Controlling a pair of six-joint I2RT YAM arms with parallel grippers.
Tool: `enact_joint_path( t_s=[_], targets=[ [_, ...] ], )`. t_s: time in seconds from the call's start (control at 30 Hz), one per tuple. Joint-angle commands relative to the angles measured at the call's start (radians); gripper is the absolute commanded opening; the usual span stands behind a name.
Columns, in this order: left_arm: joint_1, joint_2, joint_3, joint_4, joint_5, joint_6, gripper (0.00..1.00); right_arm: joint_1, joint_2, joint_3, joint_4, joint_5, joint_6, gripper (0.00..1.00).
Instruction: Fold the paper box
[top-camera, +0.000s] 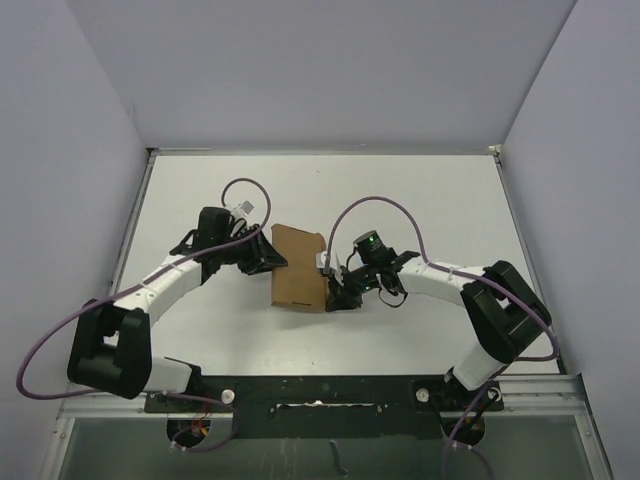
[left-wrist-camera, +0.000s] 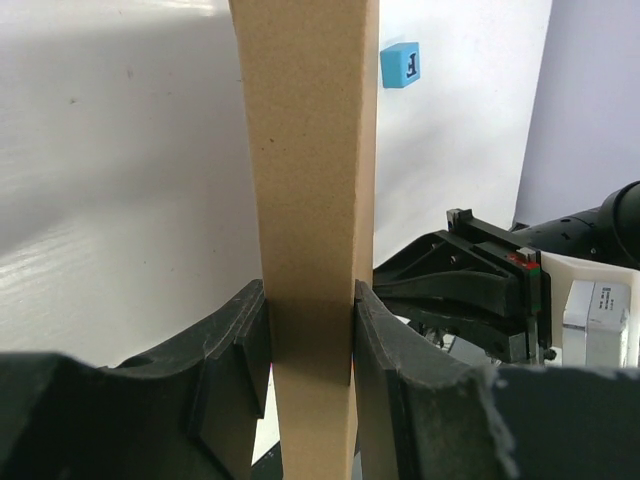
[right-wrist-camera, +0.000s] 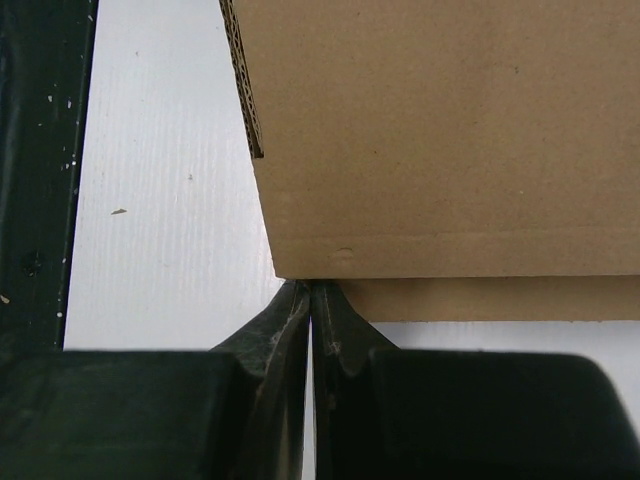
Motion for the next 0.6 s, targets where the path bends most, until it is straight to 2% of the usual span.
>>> enact_joint_path(
  t_s=[0.0,0.37,0.57],
  targets=[
    [-0.024,0.072,0.075,-0.114,-0.045,0.143,0.06,-0.006,0.011,0.042,0.07,0.019,0.021,0.04],
    [-0.054,0.198,0.182,-0.228,-0.099,0.231,0.06,0.0,0.055,0.07,0.022,0.021,-0.003,0.08],
    [-0.058,0.222,0.193,-0.252,-0.128,0.307,0.06,-0.02,0.036,0.093,-0.076,-0.009,-0.099,0.22]
  ],
)
